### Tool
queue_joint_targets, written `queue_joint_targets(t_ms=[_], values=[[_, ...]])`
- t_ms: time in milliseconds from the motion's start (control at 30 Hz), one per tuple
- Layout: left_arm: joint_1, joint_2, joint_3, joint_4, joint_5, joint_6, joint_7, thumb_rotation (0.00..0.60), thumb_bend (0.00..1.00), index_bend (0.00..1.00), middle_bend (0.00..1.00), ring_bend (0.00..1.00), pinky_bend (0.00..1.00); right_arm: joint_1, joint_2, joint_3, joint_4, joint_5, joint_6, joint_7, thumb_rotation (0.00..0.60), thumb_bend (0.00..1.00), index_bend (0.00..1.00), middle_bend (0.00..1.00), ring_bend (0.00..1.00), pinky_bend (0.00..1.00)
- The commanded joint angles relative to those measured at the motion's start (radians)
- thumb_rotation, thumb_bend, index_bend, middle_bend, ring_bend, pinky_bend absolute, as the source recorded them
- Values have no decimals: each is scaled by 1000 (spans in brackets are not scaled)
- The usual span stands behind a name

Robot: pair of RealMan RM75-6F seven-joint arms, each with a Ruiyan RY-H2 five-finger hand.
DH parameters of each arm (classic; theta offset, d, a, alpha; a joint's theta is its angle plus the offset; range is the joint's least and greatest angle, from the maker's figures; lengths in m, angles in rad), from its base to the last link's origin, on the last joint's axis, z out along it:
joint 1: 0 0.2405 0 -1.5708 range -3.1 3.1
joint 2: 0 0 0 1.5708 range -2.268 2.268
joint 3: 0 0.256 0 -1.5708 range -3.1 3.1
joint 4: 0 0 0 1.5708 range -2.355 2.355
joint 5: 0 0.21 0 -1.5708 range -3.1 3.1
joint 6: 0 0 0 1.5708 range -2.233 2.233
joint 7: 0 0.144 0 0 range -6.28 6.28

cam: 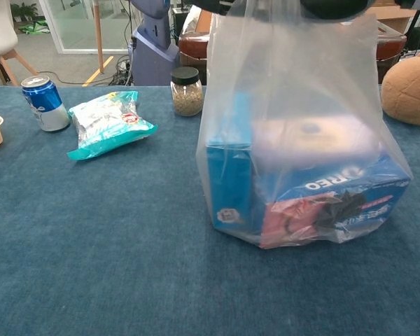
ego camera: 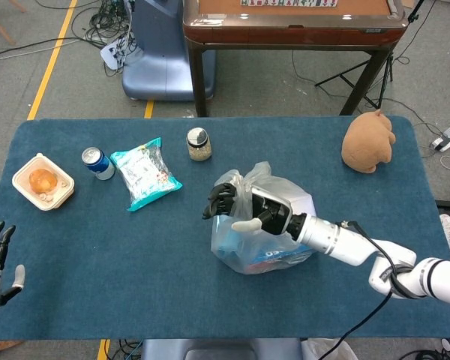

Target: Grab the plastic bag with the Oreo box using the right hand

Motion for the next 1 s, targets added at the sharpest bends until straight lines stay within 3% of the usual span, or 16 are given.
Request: queue_joint_targets(t_ms=[33, 233, 467, 633, 800, 1000], values=[[1, 0, 0, 0, 1, 1, 0, 600, 455, 0, 0, 0, 0, 42, -27, -32, 71, -20, 9, 198, 600, 32, 495, 551, 406, 383], [1, 0, -1, -1, 3, 2, -2, 600, 455, 0, 0, 0, 0, 60, -53, -61, 175, -50, 66, 362, 600, 109, 597, 655, 522, 506], [6, 1, 0, -3, 5, 7, -3, 600, 455, 0, 0, 0, 0, 66, -43, -70, 212, -76, 168, 407, 600, 164, 670, 717, 611, 624], [7, 0, 1, -4, 7, 7, -2, 600, 455, 0, 0, 0, 0, 68, -2, -66, 169, -44, 181, 410, 600, 256, 722, 766, 683, 724], [5, 1, 1, -3, 9, 3, -3, 600, 455, 0, 0, 0, 0, 80, 87, -42, 60, 67, 80, 371, 600, 384, 840, 870, 817, 853], [3, -3, 0, 0, 9, -2, -1, 600, 455, 0, 0, 0, 0, 87, 175, 8, -32, 128, 28, 322, 600, 473, 920, 947, 913, 932]])
